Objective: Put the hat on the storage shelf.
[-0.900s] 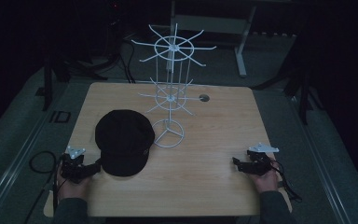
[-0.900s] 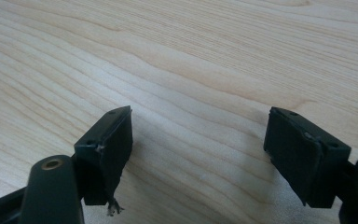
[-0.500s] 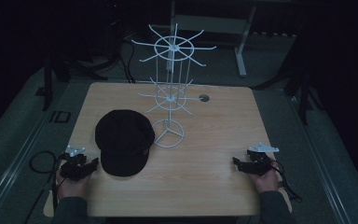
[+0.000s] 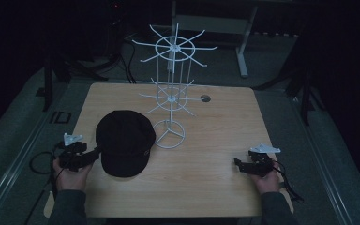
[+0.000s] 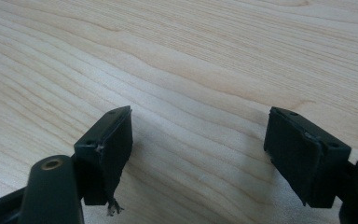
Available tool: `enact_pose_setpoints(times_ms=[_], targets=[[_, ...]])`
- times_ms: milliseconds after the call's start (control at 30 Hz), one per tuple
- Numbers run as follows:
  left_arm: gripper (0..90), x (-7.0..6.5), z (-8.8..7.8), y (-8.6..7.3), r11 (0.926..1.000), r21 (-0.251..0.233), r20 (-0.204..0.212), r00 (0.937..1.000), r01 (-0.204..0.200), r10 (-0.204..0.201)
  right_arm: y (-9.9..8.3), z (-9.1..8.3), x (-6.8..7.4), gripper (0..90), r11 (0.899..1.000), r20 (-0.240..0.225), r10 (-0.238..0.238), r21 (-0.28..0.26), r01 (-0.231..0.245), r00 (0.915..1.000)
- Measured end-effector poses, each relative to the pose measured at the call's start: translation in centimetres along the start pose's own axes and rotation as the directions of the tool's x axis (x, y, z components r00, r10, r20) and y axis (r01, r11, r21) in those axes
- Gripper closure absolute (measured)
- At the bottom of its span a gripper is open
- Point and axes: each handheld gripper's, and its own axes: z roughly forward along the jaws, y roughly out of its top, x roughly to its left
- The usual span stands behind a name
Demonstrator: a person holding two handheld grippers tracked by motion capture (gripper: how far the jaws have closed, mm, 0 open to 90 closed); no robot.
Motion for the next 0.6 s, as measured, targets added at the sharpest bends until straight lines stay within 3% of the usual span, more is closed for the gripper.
enact_pose_setpoints(times_ms=[200, 333, 600], targets=[[35.7, -1.0, 3.0, 1.4, 0.9973, 0.072, -0.006, 0.9999, 0.015, -0.014, 0.0, 0.0, 0.0, 23.3, 1.0, 0.0, 0.001, 0.0, -0.001, 1.0], [35.9, -1.1, 5.2, 1.4, 0.9864, 0.163, -0.07, 0.9975, 0.014, -0.003, 0.0, 0.0, 0.0, 23.3, 1.0, 0.0, 0.001, 0.0, -0.001, 1.0], [49.5, -1.0, 7.0, 1.1, 0.9687, 0.237, -0.095, 0.9941, 0.074, -0.052, 0.0, 0.0, 0.0, 23.3, 1.0, -0.001, 0.002, -0.001, -0.002, 1.0]])
